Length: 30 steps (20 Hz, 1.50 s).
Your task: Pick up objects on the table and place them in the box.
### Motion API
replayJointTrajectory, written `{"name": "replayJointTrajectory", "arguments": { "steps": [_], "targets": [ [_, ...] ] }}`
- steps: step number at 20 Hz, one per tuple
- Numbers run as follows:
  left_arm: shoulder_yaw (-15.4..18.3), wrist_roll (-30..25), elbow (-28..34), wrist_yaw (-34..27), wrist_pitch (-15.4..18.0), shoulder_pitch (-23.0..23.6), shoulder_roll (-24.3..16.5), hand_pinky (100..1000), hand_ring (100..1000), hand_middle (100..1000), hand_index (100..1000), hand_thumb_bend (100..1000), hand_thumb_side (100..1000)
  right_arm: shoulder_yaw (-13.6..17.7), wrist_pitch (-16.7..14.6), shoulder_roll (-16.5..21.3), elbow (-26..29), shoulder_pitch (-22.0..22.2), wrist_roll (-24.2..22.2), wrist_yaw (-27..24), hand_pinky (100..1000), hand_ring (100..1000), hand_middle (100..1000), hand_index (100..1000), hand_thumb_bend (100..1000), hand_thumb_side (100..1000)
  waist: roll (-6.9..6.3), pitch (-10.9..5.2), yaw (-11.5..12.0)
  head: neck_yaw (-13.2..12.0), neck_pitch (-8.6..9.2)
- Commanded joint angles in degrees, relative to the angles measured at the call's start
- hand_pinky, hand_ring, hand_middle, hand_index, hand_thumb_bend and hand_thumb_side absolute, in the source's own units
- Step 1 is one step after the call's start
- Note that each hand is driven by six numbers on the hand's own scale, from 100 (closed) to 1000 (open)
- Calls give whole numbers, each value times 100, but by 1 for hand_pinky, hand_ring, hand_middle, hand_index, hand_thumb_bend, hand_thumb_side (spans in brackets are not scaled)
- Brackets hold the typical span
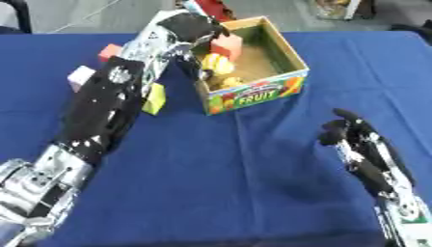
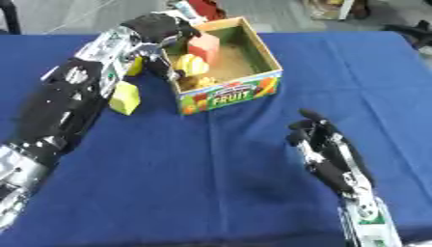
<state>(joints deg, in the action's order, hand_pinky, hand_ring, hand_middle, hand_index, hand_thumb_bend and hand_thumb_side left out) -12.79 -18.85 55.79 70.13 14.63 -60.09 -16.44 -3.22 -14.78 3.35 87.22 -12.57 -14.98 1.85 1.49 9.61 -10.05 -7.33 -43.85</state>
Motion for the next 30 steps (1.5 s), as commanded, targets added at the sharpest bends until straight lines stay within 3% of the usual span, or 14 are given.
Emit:
{"name": "replayJointTrajectory", "arguments": {
  "steps": [1, 7, 11, 15, 26, 30],
  "targets": [
    [33, -208, 407, -381, 19, -132, -392, 796, 710, 746, 925, 383, 201, 37, -18, 83, 52, -55, 12, -2, 645, 637, 658, 894, 100, 412, 30, -167, 22, 40, -26],
    [-38, -1114, 768, -1411, 159, 82, -1075, 788, 688, 708, 870, 349, 207, 67, -22, 121, 49, -57, 37, 12, 645, 637, 658, 894, 100, 413, 5, -185, 103, 100, -26],
    [-203, -2124, 750, -1925, 232, 258, -1459, 794, 720, 736, 887, 407, 218, 74, -21, 138, 47, -53, 43, 25, 645, 637, 658, 894, 100, 412, -21, -193, 141, 124, -26],
    [-327, -2742, 652, -2048, 268, 361, -1611, 807, 754, 770, 911, 500, 214, 83, -21, 149, 43, -49, 55, 34, 645, 637, 658, 894, 100, 412, -24, -196, 152, 134, -26],
    [-445, -3157, 119, -1899, 575, 409, -1457, 826, 792, 816, 940, 589, 245, 86, -22, 138, 42, -40, 65, 39, 645, 636, 657, 894, 100, 410, -13, -185, 123, 127, -26],
    [-419, -2877, 48, -1729, 540, 393, -1369, 822, 786, 813, 938, 559, 207, 84, -21, 131, 46, -38, 64, 39, 645, 636, 657, 894, 100, 410, -12, -183, 119, 118, -26]
  ]
}}
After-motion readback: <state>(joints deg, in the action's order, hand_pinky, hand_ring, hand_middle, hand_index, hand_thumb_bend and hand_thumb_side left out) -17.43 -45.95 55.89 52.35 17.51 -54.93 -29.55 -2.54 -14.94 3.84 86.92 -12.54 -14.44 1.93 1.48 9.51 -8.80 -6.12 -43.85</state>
